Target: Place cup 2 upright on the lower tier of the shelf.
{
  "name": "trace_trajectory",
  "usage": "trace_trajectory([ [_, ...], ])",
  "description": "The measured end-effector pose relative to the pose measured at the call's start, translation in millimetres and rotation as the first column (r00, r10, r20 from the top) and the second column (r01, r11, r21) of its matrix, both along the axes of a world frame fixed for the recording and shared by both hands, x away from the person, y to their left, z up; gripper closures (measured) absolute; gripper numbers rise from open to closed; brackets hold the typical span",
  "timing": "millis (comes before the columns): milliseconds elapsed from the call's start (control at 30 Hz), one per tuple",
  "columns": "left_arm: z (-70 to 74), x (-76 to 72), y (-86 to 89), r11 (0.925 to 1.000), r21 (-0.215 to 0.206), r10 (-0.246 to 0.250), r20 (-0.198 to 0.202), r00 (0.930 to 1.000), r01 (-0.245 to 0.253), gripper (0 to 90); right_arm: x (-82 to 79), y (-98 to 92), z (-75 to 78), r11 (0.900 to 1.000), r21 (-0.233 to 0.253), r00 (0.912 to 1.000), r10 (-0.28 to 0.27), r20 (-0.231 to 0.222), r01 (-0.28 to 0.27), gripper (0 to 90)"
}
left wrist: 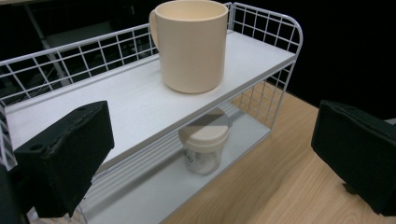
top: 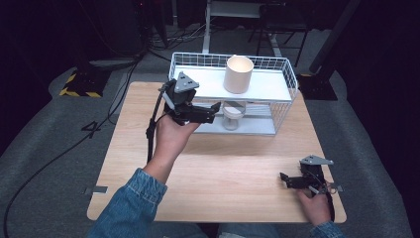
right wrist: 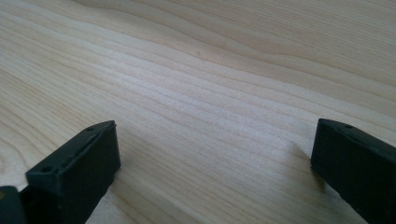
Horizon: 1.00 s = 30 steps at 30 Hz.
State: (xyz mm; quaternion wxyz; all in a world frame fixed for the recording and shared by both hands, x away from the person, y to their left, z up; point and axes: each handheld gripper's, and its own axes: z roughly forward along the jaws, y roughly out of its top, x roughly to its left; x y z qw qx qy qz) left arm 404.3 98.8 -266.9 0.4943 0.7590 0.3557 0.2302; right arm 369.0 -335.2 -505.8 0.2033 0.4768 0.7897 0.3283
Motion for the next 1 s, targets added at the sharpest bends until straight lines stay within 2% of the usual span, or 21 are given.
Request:
trace_trajectory([
  [233, -11.4, -15.1, 17.6, 0.9996, 0.020, 0.018, 0.005, 0.9998, -0.018, 0.0, 0.0, 0.0, 0.0, 1.000, -0.001, 1.0000, 0.000, 0.000, 0.000, 1.5],
  [533, -34.7, -34.8, 42.0, 0.9989, 0.028, 0.038, 0.024, 0.9990, -0.039, 0.0, 0.0, 0.1, 0.0, 1.000, 0.000, 1.0000, 0.000, 0.000, 0.000, 1.5],
  [767, -55.7, -50.0, 57.9, 0.9947, 0.094, 0.039, 0.039, 0.9985, -0.043, 0.0, 0.0, 0.1, 0.0, 1.000, 0.001, 1.0000, 0.000, 0.000, 0.000, 1.5],
  [867, -65.4, -55.7, 65.5, 0.9952, 0.085, 0.046, 0.031, 0.9985, -0.048, 0.0, 0.0, 0.1, 0.0, 1.000, 0.000, 1.0000, 0.000, 0.000, 0.000, 1.5],
  [1000, -78.3, -61.0, 77.1, 0.9971, 0.050, 0.056, 0.011, 0.9984, -0.057, 0.0, 0.0, 0.1, 0.0, 1.000, 0.001, 1.0000, 0.000, 0.000, 0.000, 1.5],
])
